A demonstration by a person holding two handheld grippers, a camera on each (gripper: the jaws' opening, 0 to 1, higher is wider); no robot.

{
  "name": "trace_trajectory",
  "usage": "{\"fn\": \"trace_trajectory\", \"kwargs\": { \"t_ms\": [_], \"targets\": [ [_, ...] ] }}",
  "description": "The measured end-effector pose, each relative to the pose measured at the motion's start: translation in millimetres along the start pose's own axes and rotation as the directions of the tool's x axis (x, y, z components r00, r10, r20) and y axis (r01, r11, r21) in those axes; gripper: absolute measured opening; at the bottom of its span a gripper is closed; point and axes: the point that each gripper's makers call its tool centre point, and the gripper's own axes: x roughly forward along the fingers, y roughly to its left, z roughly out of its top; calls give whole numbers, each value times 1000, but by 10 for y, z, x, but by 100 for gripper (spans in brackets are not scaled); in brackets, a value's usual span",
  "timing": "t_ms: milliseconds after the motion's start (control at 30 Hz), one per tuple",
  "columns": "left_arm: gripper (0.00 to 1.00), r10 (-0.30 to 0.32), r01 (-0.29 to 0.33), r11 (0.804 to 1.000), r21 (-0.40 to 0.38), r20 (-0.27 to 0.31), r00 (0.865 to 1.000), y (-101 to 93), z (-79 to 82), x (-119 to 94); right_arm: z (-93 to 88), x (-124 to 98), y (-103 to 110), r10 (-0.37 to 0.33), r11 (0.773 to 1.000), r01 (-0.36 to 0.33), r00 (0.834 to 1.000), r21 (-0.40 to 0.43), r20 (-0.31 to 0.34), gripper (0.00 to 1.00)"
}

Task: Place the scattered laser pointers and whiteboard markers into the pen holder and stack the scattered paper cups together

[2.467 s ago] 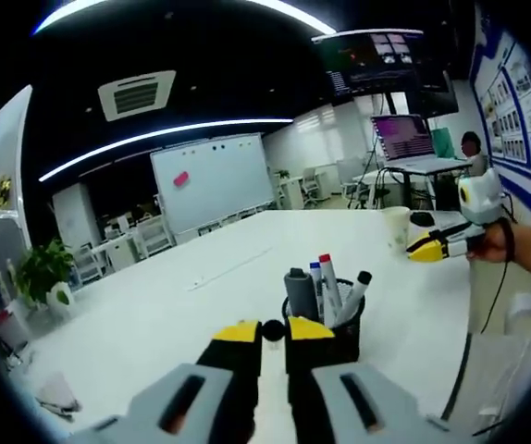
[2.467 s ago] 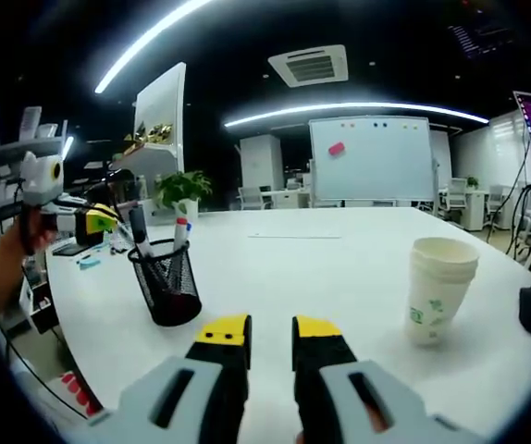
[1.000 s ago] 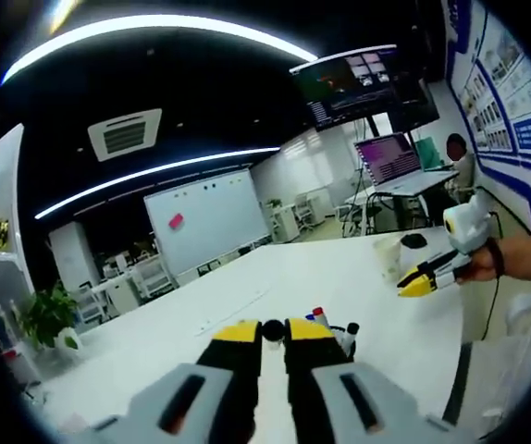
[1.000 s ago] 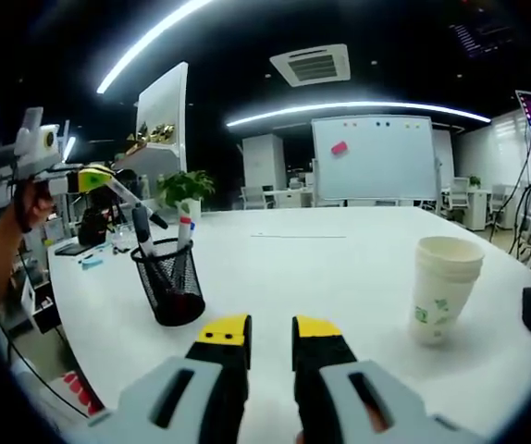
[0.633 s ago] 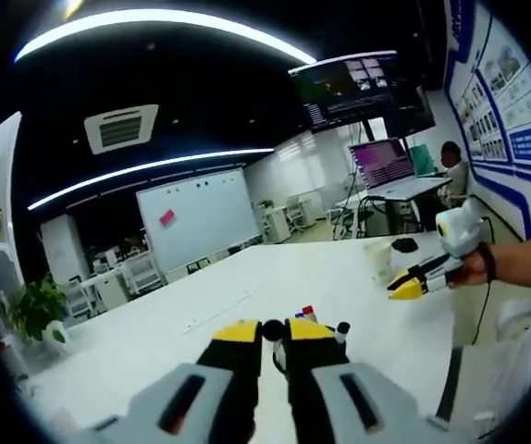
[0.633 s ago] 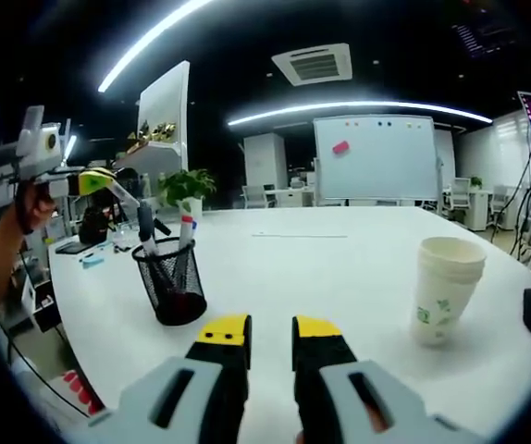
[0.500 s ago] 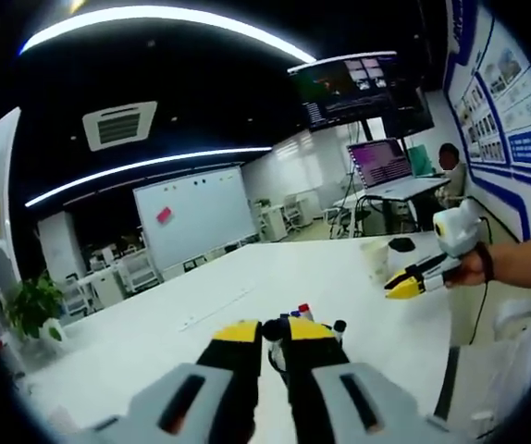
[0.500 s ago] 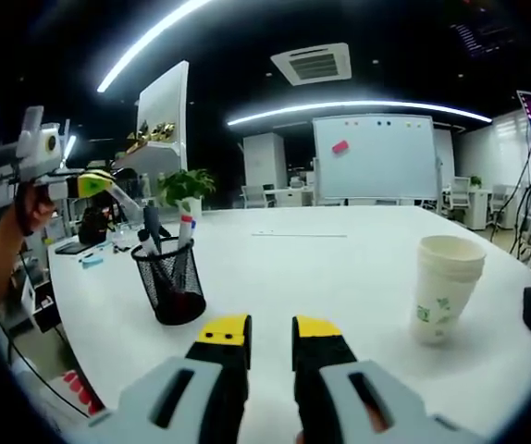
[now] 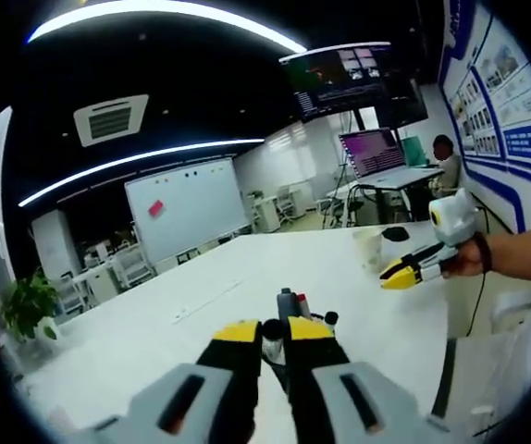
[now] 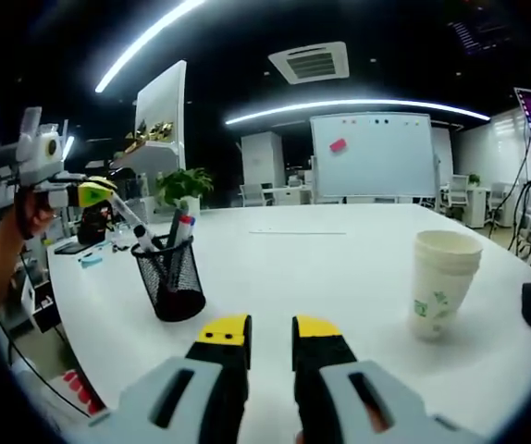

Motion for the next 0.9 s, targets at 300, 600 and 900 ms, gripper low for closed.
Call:
{"fn": "trace_trajectory", "kwargs": {
  "t_ms": [300,600,900],
  "targets": [
    [10,-6,6,1000,4,-12,1000,-27,-41,10,-13,-13,-20,-4,1000,4,1000,4,-1,18],
    [10,-2,2,1000,4,-18,1000,-13,-69,29,-20,-9,-6,-2,1000,2,1000,6,-1,18],
    [11,-15,15,1000,-4,-38,999,-36,-151,110,-28,-19,-28,-7,1000,7,1000,8,-2,18]
  ]
}}
